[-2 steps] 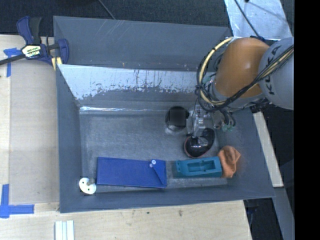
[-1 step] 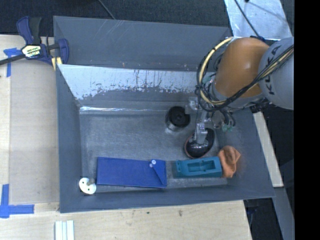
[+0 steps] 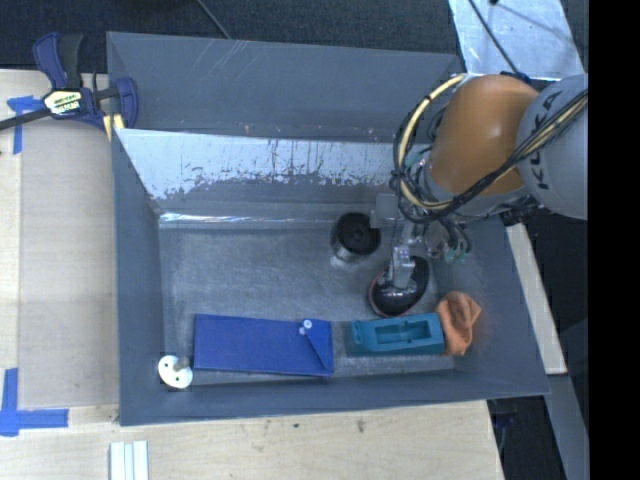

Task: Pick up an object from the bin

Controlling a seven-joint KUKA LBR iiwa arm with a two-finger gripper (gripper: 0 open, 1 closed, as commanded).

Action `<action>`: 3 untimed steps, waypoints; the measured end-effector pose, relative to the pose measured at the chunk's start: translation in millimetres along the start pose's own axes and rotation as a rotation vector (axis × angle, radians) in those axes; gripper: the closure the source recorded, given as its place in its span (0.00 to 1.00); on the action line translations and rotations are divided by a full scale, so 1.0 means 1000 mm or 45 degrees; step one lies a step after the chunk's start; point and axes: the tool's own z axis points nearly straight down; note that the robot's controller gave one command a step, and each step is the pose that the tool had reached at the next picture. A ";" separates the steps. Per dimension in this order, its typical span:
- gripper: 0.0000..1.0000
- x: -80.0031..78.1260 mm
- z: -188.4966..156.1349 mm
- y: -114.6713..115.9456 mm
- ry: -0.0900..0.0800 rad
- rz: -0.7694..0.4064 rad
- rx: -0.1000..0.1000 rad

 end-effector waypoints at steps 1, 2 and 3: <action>1.00 -0.029 0.039 -0.007 -0.004 0.035 0.001; 1.00 -0.029 0.039 -0.007 -0.004 0.036 0.000; 1.00 -0.004 -0.006 -0.069 -0.003 0.347 -0.002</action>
Offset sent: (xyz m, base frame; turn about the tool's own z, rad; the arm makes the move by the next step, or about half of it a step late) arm 0.0000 0.0000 0.0000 0.0000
